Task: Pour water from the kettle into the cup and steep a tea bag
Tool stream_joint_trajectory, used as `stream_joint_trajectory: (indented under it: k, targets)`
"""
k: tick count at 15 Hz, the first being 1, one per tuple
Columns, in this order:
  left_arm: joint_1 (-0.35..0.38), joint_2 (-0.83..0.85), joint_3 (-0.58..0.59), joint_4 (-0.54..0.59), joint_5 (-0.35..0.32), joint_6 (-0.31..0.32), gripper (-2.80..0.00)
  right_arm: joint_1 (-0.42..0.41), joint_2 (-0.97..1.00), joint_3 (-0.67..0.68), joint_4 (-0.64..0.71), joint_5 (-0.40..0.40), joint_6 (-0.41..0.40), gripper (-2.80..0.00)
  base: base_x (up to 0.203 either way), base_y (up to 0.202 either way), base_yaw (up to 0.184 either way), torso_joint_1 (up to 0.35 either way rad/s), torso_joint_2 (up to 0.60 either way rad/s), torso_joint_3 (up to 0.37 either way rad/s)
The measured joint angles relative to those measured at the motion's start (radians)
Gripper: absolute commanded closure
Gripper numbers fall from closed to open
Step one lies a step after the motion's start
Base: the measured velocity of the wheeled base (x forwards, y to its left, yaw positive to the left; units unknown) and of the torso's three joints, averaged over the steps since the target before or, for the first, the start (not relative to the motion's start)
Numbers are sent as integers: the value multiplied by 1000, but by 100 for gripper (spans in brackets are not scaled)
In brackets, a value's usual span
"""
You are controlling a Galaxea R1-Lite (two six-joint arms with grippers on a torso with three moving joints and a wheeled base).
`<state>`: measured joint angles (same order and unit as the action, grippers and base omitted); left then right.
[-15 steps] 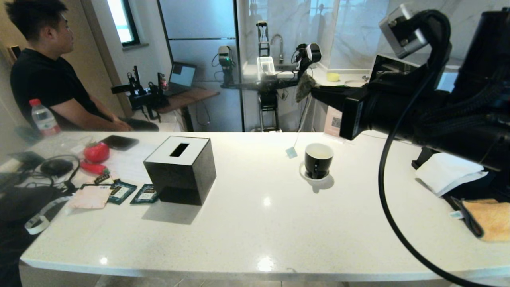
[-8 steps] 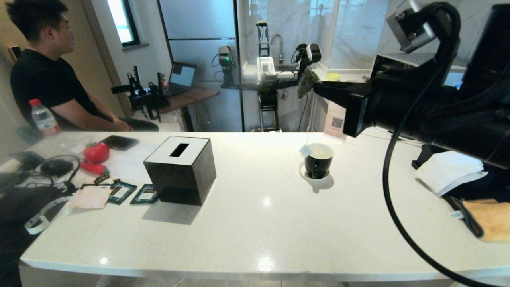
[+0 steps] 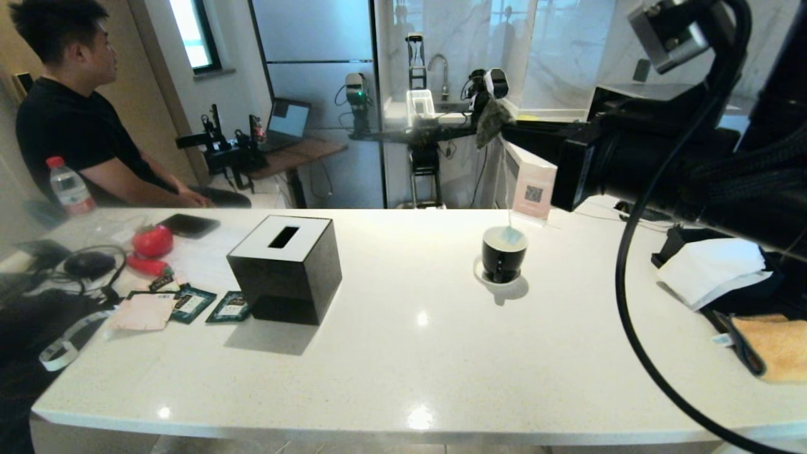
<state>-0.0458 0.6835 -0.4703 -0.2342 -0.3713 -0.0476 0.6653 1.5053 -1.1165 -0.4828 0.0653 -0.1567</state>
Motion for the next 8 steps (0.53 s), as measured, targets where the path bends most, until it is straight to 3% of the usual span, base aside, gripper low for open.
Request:
stream_joint_trajectory:
  k: [2, 4, 8]
  targets:
    - [-106, 91, -28, -89, -68, -30, 0, 0, -1, -1, 0, 0, 0, 0, 0, 0, 0, 0, 0, 0]
    - [-221, 190, -53, -175, -81, -75, 0, 0, -1, -2, -1, 0, 0, 0, 0, 0, 0, 0, 0, 0]
    - [-340, 438, -87, -405, -85, -97, 0, 0, 4, -25, 3, 0, 0, 0, 0, 0, 0, 0, 0, 0]
